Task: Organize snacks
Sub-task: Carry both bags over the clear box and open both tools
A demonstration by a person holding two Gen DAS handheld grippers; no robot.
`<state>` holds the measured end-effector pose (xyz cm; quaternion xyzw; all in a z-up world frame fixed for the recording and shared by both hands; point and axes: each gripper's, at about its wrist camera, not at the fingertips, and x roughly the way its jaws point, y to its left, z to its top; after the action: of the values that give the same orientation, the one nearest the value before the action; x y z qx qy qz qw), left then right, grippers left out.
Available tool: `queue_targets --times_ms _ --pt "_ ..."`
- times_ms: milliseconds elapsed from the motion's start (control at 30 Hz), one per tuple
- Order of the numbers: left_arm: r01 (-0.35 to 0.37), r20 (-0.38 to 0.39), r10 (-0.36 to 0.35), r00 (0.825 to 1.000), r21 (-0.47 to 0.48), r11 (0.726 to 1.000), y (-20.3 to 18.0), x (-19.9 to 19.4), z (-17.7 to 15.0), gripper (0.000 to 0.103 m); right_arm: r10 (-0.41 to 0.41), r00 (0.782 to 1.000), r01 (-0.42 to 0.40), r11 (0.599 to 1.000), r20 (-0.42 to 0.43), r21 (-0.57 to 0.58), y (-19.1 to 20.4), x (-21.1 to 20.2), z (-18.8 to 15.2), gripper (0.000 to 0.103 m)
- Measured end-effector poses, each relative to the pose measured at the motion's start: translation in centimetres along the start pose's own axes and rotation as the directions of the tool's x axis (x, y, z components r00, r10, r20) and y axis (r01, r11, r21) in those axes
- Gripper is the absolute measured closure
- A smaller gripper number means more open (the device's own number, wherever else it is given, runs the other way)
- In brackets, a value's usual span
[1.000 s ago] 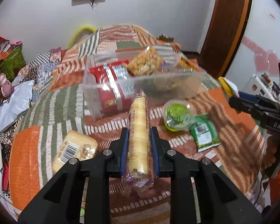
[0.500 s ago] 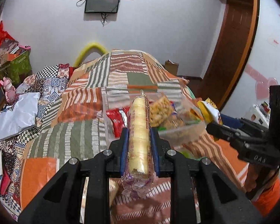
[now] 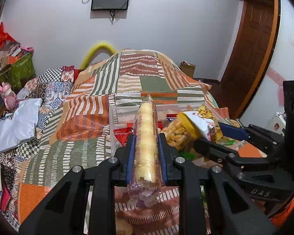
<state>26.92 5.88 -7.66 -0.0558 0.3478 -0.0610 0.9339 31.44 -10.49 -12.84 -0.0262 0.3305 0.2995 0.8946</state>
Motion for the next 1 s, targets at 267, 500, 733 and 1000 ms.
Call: queue_targets --times_ms 267,500,733,1000 --pt "-0.013 -0.009 0.013 1.000 0.010 1.000 0.1 2.2 0.1 0.081 -0.034 0.998 0.033 0.999 -0.051 -0.028 0.2 2.7 -0.5 0.046" --pt "-0.007 -0.027 0.008 1.000 0.034 0.999 -0.4 2.6 0.0 0.077 -0.066 0.996 0.061 0.995 -0.067 -0.077 1.1 3.0 -0.6 0.039" --pt "0.034 -0.031 -0.035 0.999 -0.027 0.999 0.5 0.9 0.1 0.064 -0.049 0.997 0.046 0.997 -0.061 -0.054 0.7 1.2 -0.2 0.031" --pt "-0.003 0.018 0.003 1.000 -0.005 1.000 0.8 -3.6 -0.6 0.046 -0.055 0.998 0.054 0.996 -0.009 -0.065 1.0 -2.9 -0.7 0.026"
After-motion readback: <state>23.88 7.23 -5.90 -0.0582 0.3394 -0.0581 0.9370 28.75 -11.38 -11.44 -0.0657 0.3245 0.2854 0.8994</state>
